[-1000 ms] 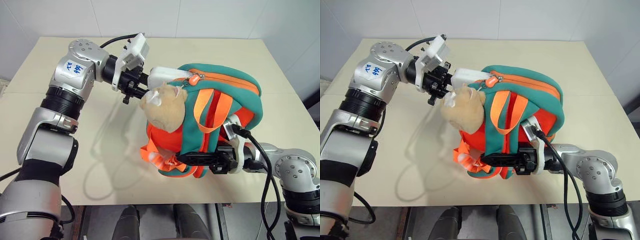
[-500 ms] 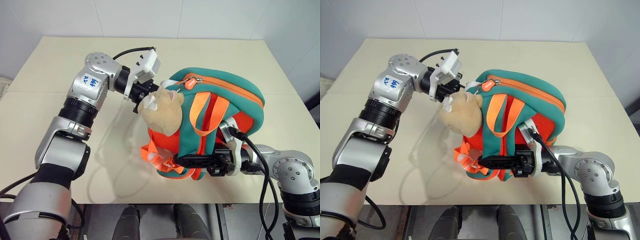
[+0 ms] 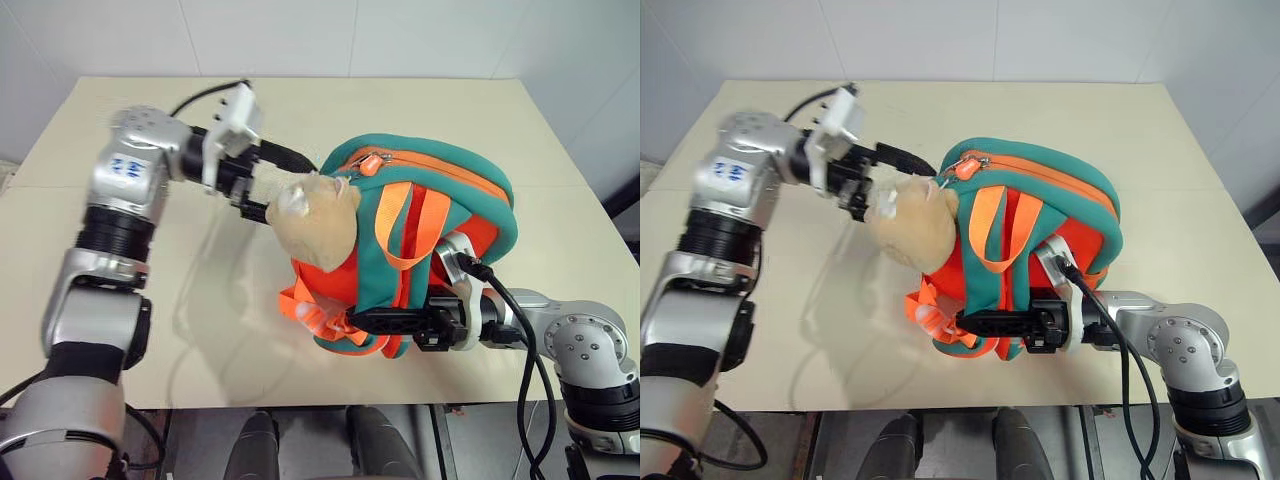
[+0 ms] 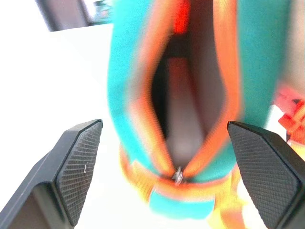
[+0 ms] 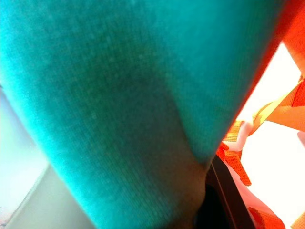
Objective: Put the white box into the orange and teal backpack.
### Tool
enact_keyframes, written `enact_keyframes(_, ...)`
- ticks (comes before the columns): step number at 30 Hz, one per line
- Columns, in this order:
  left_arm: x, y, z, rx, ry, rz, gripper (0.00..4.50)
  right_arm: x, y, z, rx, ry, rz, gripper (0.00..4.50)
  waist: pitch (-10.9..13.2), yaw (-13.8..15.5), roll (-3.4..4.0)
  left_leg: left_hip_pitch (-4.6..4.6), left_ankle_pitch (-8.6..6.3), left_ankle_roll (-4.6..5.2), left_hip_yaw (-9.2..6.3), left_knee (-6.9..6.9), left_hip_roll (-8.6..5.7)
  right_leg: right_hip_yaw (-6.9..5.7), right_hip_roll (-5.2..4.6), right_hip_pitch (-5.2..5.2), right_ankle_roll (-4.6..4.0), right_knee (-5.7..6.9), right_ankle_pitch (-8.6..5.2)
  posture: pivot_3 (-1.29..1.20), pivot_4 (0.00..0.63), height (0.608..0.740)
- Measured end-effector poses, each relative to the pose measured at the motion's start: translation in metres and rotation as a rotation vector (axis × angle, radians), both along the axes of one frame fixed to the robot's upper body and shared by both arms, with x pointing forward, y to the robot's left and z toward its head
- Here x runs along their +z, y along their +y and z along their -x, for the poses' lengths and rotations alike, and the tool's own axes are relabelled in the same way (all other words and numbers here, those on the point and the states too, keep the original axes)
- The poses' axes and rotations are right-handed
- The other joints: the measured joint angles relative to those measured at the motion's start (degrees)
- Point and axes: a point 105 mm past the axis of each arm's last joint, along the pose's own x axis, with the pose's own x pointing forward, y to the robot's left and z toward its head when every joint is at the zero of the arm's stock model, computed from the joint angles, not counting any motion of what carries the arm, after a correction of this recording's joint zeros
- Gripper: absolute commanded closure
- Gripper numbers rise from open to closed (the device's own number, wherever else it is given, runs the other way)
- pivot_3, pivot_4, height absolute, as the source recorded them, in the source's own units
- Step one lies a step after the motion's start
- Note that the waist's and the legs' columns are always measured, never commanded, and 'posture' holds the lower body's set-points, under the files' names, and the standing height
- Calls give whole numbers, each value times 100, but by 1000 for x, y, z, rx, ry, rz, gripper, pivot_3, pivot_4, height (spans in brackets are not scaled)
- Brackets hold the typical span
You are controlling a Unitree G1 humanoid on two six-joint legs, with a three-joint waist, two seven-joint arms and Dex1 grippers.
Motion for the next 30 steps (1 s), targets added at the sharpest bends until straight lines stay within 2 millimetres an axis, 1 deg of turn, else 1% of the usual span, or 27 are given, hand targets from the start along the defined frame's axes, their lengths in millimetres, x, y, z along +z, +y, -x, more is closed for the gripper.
enact_keyframes(3, 12, 8, 10, 2, 36, 57, 34, 0, 0, 0, -2, -3, 0, 4356, 0, 22, 0, -3, 0, 0, -9, 0, 0, -7, 0, 1, 0, -1, 0, 0, 150, 740)
enact_keyframes(5, 20, 9, 24, -34, 69, 97, 34, 0, 0, -1, -1, -4, 1, 4356, 0, 11, 0, -4, 0, 0, -10, -1, 1, -7, -1, 3, -1, -1, -2, 0, 150, 740)
enact_keyframes(7, 22, 4, 41, -98, 121, 118, 34, 0, 0, -1, 0, -5, 2, 4356, 0, 7, 0, -2, 0, 0, -12, -1, 1, -8, 0, 3, -2, 1, -3, 0, 150, 740)
enact_keyframes(10, 19, -5, 60, -182, 187, 116, 34, -1, 1, -2, 0, -7, 7, 4356, 0, 8, 0, 1, 2, -3, -13, 2, 1, -10, 0, 3, -3, 8, -3, 0, 150, 740)
enact_keyframes(15, 18, -16, 81, -280, 226, 99, 34, -2, 2, -2, 4, -3, 12, 4356, 0, 0, 0, 3, 3, -3, -14, 6, 0, -10, 1, 5, -3, 10, -2, 0, 150, 740)
enact_keyframes(22, 18, -20, 84, -308, 241, 112, 34, -2, 2, -3, 5, -5, 11, 4356, 0, 7, 0, 2, 3, -4, -13, 5, 0, -10, 2, 5, -3, 5, -2, 0, 150, 740)
enact_keyframes(26, 15, -23, 84, -308, 216, 83, 34, -2, 2, -3, 4, -6, 11, 4356, 0, 4, 0, 2, 3, -4, -14, 3, 0, -10, 2, 5, -3, 4, -3, 0, 150, 740)
enact_keyframes(29, 11, -29, 83, -317, 209, 70, 595, -2, 3, -3, 1, -9, 8, 4356, 0, 11, 0, 2, 3, -4, -13, 5, 0, -10, 2, 6, -3, 4, -2, 0, 150, 740)
enact_keyframes(30, 10, -30, 83, -321, 208, 67, 881, -2, 3, -4, 0, -9, 8, 4356, 0, 10, 0, 2, 3, -4, -13, 5, 0, -10, 1, 6, -3, 4, -2, 0, 150, 740)
